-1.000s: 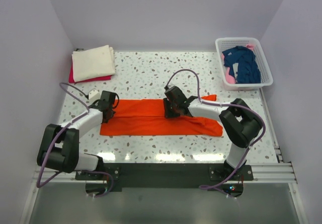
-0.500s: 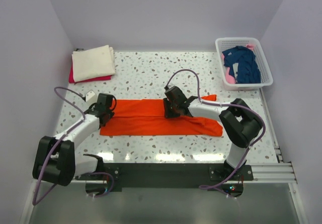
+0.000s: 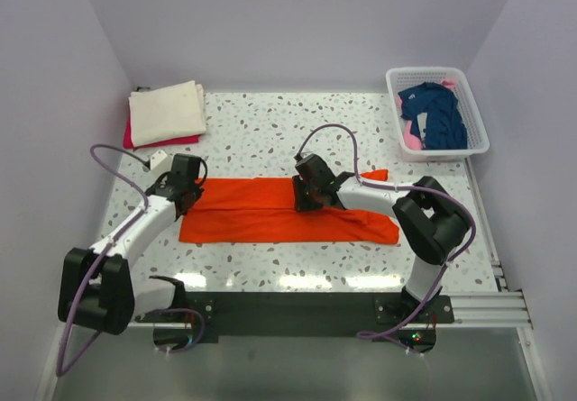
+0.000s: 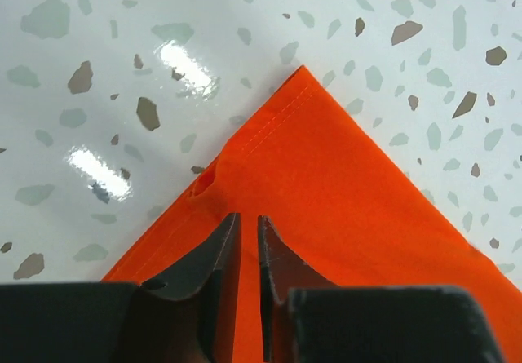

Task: Fold and stack the t-shirts
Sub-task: Fold the tshirt

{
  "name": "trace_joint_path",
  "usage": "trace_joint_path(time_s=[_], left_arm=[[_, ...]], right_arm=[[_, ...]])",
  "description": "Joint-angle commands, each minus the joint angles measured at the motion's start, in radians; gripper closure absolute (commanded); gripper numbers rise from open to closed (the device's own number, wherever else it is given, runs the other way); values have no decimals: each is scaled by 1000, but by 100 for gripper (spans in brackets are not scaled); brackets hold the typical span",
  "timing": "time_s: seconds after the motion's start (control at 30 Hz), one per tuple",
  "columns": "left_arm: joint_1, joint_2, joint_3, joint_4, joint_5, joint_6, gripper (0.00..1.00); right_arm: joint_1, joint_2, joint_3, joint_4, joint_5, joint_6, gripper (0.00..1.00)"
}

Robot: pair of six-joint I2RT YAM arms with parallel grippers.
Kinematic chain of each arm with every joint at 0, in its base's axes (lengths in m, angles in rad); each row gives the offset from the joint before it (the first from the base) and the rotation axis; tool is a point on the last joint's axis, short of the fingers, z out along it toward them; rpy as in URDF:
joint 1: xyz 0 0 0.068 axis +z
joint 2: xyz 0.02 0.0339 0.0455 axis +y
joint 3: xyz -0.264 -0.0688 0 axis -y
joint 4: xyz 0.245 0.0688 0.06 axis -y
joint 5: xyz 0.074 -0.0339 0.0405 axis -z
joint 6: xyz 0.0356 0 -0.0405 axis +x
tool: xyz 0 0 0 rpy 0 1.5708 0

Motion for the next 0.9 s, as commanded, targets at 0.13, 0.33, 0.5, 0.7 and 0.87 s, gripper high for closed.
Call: trace_joint_path(time_s=[0.13,0.33,0.5,0.7,0.87], left_arm=[[16,189,110,-19,-57,-54,95],[33,179,21,-4,-70,-85,100],[44,245,8,17,-54,-83,100],[45,264,-2,48,-27,-65,100],[45,171,16,28,-20,-20,90]], right_arm=[[1,-18,-5,5,-10,-9,69],[3,-24,-13,5,-10,-14,69],[1,-21,-20,9,-15,-11,69],[1,-31,-5,-3,-12,-14,69],[1,-65,32,-40,-10,-23,68]])
